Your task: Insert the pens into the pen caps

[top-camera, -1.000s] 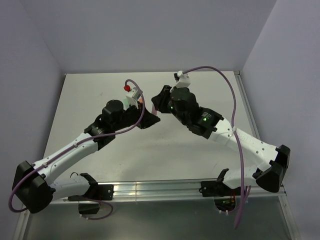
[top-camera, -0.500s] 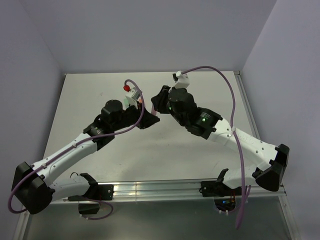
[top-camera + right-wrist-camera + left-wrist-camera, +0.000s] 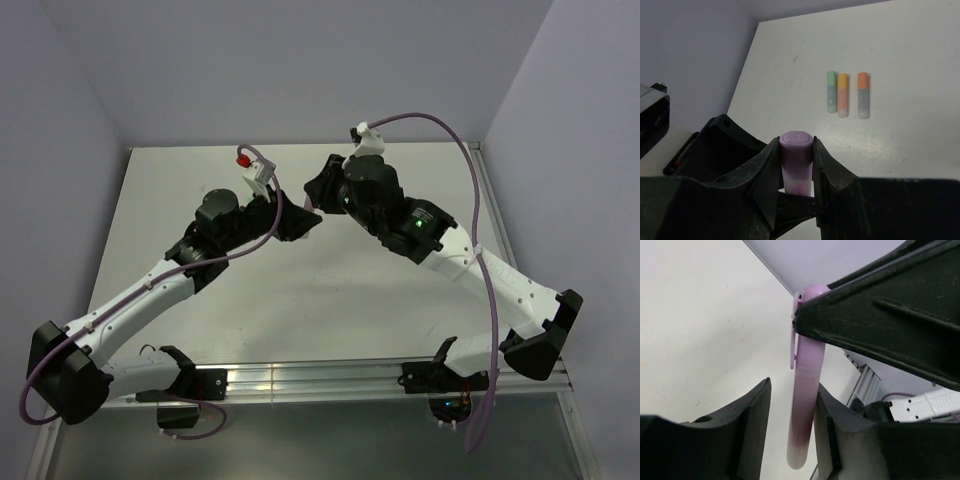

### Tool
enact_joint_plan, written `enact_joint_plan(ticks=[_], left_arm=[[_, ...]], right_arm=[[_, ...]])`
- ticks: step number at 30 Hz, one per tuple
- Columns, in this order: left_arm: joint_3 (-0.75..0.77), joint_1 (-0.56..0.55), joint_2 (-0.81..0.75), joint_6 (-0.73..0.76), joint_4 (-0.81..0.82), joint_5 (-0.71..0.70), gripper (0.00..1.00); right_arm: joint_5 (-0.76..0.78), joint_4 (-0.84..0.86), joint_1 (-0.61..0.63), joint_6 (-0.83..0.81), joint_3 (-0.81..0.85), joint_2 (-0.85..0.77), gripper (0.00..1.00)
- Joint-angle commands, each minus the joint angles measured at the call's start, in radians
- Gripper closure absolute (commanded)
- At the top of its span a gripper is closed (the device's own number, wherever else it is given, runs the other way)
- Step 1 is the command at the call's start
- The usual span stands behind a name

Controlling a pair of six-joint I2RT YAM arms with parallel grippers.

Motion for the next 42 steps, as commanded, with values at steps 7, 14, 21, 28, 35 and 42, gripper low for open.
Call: enact_joint_plan(ticks=[7, 14, 21, 28, 35, 42], left_arm=[[0.054, 0.011, -0.034, -0.009, -0.024, -0.112, 0.5], [0.026, 0.012, -0.18, 0.006, -0.147, -0.19, 0.45], [0.068, 0.014, -0.269, 0.049, -0.276, -0.293, 0.42], [0.085, 0.015, -0.287, 0.086, -0.325, -0.331, 0.4], [0.063, 0.018, -0.309, 0.104, -0.32, -0.342, 0.4], [0.05, 0.023, -0.304, 0.113, -0.314, -0.333, 0.39]], right_arm=[[-0.066, -0.079, -0.155, -0.055, 0.131, 0.041, 1.0], [-0.055, 0.011, -0.229, -0.117, 0.124, 0.218, 1.0], [-0.133, 0.14, -0.288, -0.215, 0.141, 0.504, 1.0], [-0.207, 0.054, -0.315, -0.241, 0.367, 0.821, 1.0], [-0.205, 0.017, -0.318, -0.232, 0.483, 0.946, 0.92], [-0.192, -0.015, -0.319, -0.243, 0.556, 1.01, 0.74]])
